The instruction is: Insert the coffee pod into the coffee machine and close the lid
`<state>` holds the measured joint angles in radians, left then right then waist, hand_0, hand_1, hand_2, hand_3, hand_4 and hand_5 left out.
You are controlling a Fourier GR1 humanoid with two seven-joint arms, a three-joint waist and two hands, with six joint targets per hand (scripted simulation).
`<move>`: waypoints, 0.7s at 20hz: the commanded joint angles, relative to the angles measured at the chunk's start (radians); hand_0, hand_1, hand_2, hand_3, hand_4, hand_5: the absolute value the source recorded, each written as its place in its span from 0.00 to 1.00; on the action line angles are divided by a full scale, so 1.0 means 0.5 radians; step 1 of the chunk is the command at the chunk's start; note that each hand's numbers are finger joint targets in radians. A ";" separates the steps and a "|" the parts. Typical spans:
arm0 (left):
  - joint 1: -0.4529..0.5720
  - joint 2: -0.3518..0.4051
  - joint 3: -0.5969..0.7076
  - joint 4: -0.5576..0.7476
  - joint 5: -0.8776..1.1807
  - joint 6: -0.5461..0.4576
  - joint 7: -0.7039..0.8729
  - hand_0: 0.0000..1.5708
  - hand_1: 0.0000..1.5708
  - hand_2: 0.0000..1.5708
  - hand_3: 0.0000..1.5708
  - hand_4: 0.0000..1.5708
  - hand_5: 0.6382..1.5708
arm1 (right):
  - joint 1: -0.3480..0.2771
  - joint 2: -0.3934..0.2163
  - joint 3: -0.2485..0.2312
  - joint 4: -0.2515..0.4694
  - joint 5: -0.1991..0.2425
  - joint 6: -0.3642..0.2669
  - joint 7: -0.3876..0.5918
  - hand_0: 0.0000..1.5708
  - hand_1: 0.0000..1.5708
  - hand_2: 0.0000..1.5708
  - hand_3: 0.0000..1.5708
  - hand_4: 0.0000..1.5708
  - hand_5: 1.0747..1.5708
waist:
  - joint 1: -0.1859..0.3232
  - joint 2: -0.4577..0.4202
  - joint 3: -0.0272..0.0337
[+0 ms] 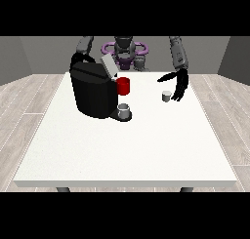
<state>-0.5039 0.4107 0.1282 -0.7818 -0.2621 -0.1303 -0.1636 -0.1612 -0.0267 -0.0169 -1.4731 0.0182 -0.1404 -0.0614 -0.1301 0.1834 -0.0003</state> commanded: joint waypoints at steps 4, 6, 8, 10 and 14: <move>-0.140 0.162 0.007 0.235 -0.188 0.143 -0.129 0.45 0.45 0.49 0.31 0.00 1.00 | -0.108 0.005 0.083 -0.099 0.053 -0.021 0.076 0.00 0.00 0.00 0.00 0.23 1.00 | -0.133 0.173 -0.002; -0.113 0.136 -0.078 0.224 -0.234 0.023 -0.073 0.37 0.37 0.46 0.30 0.00 1.00 | -0.091 -0.041 0.001 0.030 0.017 -0.003 0.122 0.00 0.00 0.00 0.00 0.27 1.00 | -0.037 0.043 0.000; -0.145 0.150 -0.039 0.352 -0.265 0.143 -0.267 0.36 0.36 0.44 0.26 0.00 1.00 | -0.189 0.031 0.085 -0.155 0.073 -0.088 0.213 0.00 0.00 0.00 0.00 0.25 1.00 | -0.100 0.186 -0.002; -0.104 0.122 -0.091 0.337 -0.360 0.277 -0.239 0.35 0.35 0.44 0.29 0.00 1.00 | -0.145 -0.071 0.005 -0.129 -0.040 0.032 0.199 0.00 0.00 0.00 0.00 0.28 1.00 | -0.114 0.129 -0.001; -0.193 0.109 -0.078 0.390 -0.409 0.328 -0.200 0.44 0.44 0.53 0.38 0.00 1.00 | -0.077 -0.041 0.024 -0.023 -0.001 0.007 0.158 0.00 0.00 0.00 0.00 0.30 1.00 | -0.085 0.087 0.000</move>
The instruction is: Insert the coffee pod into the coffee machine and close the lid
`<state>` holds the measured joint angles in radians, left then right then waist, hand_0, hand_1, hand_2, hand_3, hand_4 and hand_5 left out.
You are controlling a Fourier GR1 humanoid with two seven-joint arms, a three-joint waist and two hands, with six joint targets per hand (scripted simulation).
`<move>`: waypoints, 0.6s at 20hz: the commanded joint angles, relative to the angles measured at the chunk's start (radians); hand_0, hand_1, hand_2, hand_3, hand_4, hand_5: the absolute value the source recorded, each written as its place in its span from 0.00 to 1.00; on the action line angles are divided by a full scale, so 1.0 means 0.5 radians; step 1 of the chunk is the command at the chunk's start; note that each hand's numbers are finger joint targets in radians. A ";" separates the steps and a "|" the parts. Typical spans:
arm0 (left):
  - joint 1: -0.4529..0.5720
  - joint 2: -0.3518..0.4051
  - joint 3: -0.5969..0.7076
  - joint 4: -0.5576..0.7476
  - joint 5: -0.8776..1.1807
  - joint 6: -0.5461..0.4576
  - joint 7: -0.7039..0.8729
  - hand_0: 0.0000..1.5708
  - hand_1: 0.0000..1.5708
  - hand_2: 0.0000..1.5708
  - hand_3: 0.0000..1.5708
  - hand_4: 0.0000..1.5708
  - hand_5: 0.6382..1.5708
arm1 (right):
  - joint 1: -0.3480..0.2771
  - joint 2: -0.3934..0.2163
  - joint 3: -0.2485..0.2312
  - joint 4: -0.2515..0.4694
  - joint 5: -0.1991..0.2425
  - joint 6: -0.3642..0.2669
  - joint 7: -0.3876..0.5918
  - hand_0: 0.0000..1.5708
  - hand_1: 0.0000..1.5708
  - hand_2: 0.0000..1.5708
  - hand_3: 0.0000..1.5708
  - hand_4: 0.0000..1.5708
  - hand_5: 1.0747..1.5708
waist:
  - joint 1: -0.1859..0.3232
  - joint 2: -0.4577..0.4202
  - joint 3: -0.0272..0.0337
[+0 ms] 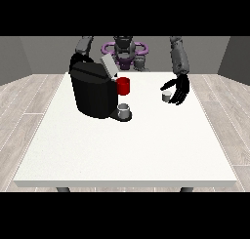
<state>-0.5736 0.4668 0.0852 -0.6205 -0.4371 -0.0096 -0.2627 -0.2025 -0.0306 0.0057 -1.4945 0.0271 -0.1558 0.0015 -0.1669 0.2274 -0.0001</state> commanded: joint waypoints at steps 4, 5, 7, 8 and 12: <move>-0.059 -0.032 0.031 0.106 -0.095 0.247 -0.152 0.49 0.49 0.58 0.44 0.22 1.00 | 0.030 0.044 0.015 0.055 0.058 -0.059 -0.115 0.00 0.00 0.00 0.00 0.31 1.00 | 0.015 0.041 -0.001; -0.092 -0.068 0.058 0.131 -0.091 0.334 -0.093 0.53 0.53 0.62 0.47 0.25 1.00 | -0.005 -0.063 -0.045 -0.010 -0.038 0.073 -0.046 0.00 0.00 0.00 0.00 0.31 1.00 | -0.072 0.071 -0.001; -0.028 -0.094 -0.010 0.126 -0.168 0.356 -0.095 0.53 0.53 0.62 0.48 0.24 1.00 | -0.068 -0.091 -0.145 0.055 -0.123 0.098 -0.035 0.00 0.00 0.00 0.00 0.33 1.00 | 0.011 -0.004 0.000; -0.052 -0.087 -0.058 0.087 -0.200 0.277 -0.082 0.59 0.59 0.66 0.53 0.23 1.00 | 0.019 0.057 -0.019 0.162 -0.021 -0.091 -0.122 0.00 0.00 0.00 0.00 0.33 1.00 | 0.077 -0.059 0.000; -0.134 0.096 -0.011 0.214 -0.247 0.282 -0.171 0.57 0.57 0.64 0.49 0.20 1.00 | -0.033 -0.003 -0.072 0.063 -0.053 0.011 -0.166 0.00 0.00 0.00 0.00 0.33 1.00 | -0.022 0.107 0.000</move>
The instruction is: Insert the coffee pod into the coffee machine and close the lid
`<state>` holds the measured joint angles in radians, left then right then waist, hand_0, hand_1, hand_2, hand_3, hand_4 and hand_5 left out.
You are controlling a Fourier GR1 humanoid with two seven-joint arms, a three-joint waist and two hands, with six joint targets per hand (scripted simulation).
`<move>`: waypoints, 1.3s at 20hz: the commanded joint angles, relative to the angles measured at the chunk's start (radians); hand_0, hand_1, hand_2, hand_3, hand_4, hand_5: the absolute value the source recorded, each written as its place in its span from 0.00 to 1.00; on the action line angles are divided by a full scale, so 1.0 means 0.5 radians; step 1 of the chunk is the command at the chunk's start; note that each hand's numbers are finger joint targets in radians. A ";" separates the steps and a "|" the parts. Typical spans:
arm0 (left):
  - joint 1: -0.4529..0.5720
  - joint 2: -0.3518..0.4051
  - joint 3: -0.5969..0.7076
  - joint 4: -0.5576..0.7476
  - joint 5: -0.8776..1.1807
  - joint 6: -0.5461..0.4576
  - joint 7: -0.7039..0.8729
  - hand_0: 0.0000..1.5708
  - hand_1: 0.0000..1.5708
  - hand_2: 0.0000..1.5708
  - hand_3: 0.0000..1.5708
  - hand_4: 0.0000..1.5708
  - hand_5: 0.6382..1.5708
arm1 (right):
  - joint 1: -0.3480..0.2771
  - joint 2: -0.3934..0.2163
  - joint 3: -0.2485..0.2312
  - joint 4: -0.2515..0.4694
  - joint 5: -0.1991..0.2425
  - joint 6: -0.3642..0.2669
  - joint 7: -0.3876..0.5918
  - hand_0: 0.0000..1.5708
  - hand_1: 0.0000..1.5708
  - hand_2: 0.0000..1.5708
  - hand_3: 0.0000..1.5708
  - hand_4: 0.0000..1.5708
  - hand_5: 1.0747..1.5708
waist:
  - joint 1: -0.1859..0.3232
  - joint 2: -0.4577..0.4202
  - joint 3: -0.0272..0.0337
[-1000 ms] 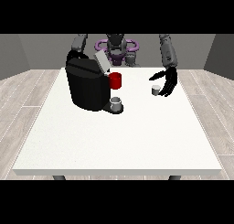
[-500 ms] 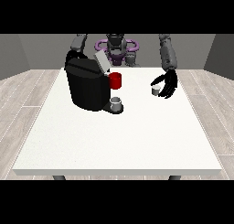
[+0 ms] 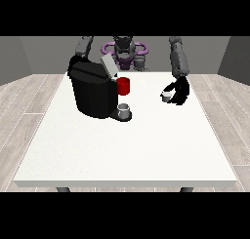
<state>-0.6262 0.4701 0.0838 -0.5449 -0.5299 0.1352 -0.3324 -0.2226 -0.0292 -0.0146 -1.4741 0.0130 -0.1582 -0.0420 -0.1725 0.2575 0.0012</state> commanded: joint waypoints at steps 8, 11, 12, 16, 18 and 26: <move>-0.138 0.014 -0.010 0.043 -0.059 -0.080 -0.143 0.91 0.91 0.93 0.91 0.36 1.00 | 0.031 -0.037 -0.075 0.119 -0.094 0.103 -0.125 0.00 0.00 0.00 0.00 0.25 1.00 | 0.009 -0.006 -0.002; -0.163 -0.027 -0.073 -0.010 -0.079 -0.201 -0.159 0.92 0.92 0.92 0.88 0.40 1.00 | 0.000 0.003 -0.077 0.116 -0.075 0.005 0.059 0.00 0.00 0.00 0.00 0.28 1.00 | 0.050 -0.194 -0.002; -0.226 -0.019 -0.086 -0.048 -0.083 -0.263 -0.111 0.89 0.89 0.91 0.87 0.38 1.00 | -0.022 0.000 -0.105 0.208 -0.093 0.014 0.049 0.00 0.00 0.00 0.00 0.27 1.00 | 0.076 -0.197 -0.002; -0.335 -0.036 -0.083 -0.097 -0.074 -0.372 -0.015 0.82 0.82 0.87 0.85 0.35 1.00 | 0.005 0.019 -0.075 0.255 -0.081 0.021 0.035 0.00 0.00 0.00 0.00 0.32 1.00 | 0.056 -0.269 -0.002; -0.373 -0.014 -0.092 -0.163 -0.081 -0.425 -0.033 0.80 0.80 0.84 0.83 0.34 1.00 | 0.025 0.006 -0.105 0.381 -0.062 0.034 -0.141 0.00 0.00 0.00 0.00 0.31 1.00 | 0.097 -0.242 -0.002; -0.537 -0.036 -0.076 -0.191 -0.118 -0.489 0.149 0.80 0.80 0.85 0.82 0.35 1.00 | -0.032 -0.072 -0.125 0.344 -0.181 0.182 -0.067 0.00 0.00 0.00 0.00 0.31 1.00 | -0.032 -0.276 -0.002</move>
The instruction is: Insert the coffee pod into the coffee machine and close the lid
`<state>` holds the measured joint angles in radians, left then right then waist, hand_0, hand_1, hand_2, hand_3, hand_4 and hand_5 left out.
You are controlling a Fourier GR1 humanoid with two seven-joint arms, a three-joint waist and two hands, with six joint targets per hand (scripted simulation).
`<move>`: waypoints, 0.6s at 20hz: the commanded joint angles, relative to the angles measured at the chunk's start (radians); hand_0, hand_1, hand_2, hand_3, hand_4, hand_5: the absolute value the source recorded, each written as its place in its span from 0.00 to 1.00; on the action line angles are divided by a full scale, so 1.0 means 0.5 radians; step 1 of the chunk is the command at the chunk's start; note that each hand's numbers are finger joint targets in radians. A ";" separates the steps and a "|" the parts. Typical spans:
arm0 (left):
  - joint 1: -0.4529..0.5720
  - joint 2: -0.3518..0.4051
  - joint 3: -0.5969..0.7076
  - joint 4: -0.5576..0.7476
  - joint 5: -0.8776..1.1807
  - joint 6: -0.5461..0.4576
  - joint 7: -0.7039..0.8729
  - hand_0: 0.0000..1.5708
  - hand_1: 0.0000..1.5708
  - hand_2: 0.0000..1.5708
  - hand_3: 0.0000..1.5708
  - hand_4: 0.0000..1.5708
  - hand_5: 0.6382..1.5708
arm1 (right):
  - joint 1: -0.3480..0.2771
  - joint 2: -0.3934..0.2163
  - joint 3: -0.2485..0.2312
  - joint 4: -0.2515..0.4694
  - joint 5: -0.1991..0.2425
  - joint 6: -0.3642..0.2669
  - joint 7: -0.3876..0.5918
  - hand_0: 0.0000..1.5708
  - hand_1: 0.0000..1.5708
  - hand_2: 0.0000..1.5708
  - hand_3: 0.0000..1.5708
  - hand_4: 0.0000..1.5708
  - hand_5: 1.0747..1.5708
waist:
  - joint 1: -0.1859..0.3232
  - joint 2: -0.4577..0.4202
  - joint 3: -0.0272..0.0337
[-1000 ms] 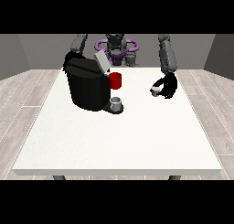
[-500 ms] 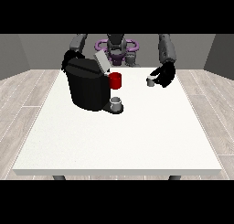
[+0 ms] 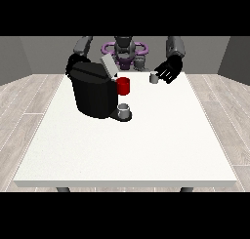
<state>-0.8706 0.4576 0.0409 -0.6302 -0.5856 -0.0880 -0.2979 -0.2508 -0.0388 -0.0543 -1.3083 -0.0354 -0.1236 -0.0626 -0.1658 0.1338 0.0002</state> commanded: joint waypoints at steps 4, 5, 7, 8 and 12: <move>-0.199 -0.025 0.063 -0.031 0.028 -0.133 0.235 0.80 0.80 0.85 0.82 0.34 1.00 | 0.066 0.047 0.048 0.050 0.012 0.027 -0.110 0.00 0.00 0.00 0.00 0.30 1.00 | -0.073 -0.029 0.000; -0.212 -0.019 0.024 -0.047 -0.048 -0.015 0.195 0.80 0.80 0.84 0.81 0.34 1.00 | 0.005 0.075 0.098 -0.030 0.023 -0.005 0.007 0.00 0.00 0.00 0.00 0.32 1.00 | -0.117 -0.023 0.000; -0.197 -0.037 0.070 -0.062 -0.021 0.010 0.179 0.68 0.68 0.78 0.78 0.33 1.00 | -0.017 0.036 0.041 -0.032 -0.007 0.016 -0.029 0.00 0.00 0.00 0.00 0.31 1.00 | -0.096 0.007 0.000; -0.290 -0.002 0.071 -0.065 -0.036 0.000 0.202 0.65 0.65 0.77 0.78 0.32 1.00 | -0.014 0.068 0.076 -0.017 0.026 0.009 -0.134 0.00 0.00 0.00 0.00 0.32 1.00 | -0.142 0.069 0.000; -0.485 0.102 0.168 -0.004 0.010 -0.100 0.347 0.77 0.77 0.79 0.76 0.31 1.00 | -0.048 0.055 0.146 -0.071 0.052 -0.033 -0.072 0.00 0.00 0.00 0.00 0.31 1.00 | -0.225 0.127 0.000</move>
<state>-1.0357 0.4661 0.0944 -0.6428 -0.5846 -0.1216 -0.1643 -0.2610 -0.0101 0.0071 -1.3326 -0.0267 -0.1383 -0.0832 -0.2414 0.1540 0.0000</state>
